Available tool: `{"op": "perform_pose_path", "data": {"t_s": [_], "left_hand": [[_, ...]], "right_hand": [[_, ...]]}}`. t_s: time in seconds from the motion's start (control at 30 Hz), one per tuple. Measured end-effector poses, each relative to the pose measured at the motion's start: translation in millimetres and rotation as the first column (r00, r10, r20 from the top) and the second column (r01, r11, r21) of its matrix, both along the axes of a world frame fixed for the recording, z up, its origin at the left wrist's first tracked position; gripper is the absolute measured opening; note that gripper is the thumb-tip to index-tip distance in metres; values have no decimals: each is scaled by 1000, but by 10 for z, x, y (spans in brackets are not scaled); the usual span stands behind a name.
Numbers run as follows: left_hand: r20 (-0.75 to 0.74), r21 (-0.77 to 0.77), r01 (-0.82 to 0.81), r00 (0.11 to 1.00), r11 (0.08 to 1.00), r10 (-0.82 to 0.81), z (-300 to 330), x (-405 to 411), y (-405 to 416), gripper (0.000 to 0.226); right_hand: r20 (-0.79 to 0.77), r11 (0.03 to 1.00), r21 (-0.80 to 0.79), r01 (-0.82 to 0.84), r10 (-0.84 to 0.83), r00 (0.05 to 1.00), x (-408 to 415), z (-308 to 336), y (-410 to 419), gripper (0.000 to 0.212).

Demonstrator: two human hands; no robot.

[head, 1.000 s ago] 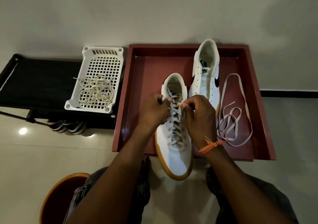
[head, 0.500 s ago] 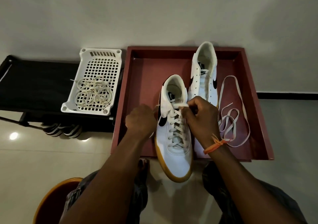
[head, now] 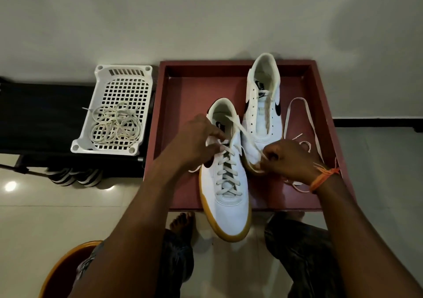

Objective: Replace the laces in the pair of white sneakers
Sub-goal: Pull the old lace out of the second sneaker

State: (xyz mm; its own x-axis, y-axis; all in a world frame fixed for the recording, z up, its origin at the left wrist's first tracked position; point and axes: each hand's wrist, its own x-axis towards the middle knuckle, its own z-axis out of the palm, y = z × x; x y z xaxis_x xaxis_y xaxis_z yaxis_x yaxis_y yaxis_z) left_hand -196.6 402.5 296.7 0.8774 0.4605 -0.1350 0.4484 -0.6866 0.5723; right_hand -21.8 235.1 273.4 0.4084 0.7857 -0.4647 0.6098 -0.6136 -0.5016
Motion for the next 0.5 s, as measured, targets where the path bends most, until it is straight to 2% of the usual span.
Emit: {"op": "perform_pose_path", "data": {"t_s": [0.03,0.1,0.13,0.2,0.23,0.27,0.3,0.33,0.37,0.43,0.5], "left_hand": [[14,-46,-16,1000,999,16,-3,-16,45,20],[41,-117,-30,999,993,35,-28,-10,99,18],[51,-159,-55,997,986,64,-41,3,101,19],[55,-262,-200,974,944,221,-66,28,85,10],[44,-328,-287,947,900,318,-78,27,79,6],[19,-387,-369,913,845,408,-98,34,78,15],[-7,-423,-418,889,804,458,-120,41,83,24],[-34,-445,-448,873,775,486,-143,36,99,29],[-49,-465,-466,862,752,504,-147,38,104,33],[-74,-499,-502,837,706,543,-138,43,122,41],[-78,-477,-512,834,714,546,-127,60,135,50]], "right_hand": [[-44,997,-69,-41,38,998,-15,30,-13,36],[-119,980,-195,36,-60,991,-12,111,-63,39],[-108,966,-247,79,-108,988,-15,145,-91,40],[71,963,-241,120,-106,992,-4,174,-101,36],[228,980,-162,114,-75,971,-15,158,-76,32],[349,995,6,103,-99,932,-66,152,-42,26],[368,972,224,76,-157,917,-150,166,6,18],[309,902,430,37,-185,933,-272,187,74,12],[245,828,560,10,-177,953,-396,198,138,8],[224,784,620,-28,-142,964,-632,175,251,9],[311,830,555,-55,-145,939,-791,78,334,12]]}}
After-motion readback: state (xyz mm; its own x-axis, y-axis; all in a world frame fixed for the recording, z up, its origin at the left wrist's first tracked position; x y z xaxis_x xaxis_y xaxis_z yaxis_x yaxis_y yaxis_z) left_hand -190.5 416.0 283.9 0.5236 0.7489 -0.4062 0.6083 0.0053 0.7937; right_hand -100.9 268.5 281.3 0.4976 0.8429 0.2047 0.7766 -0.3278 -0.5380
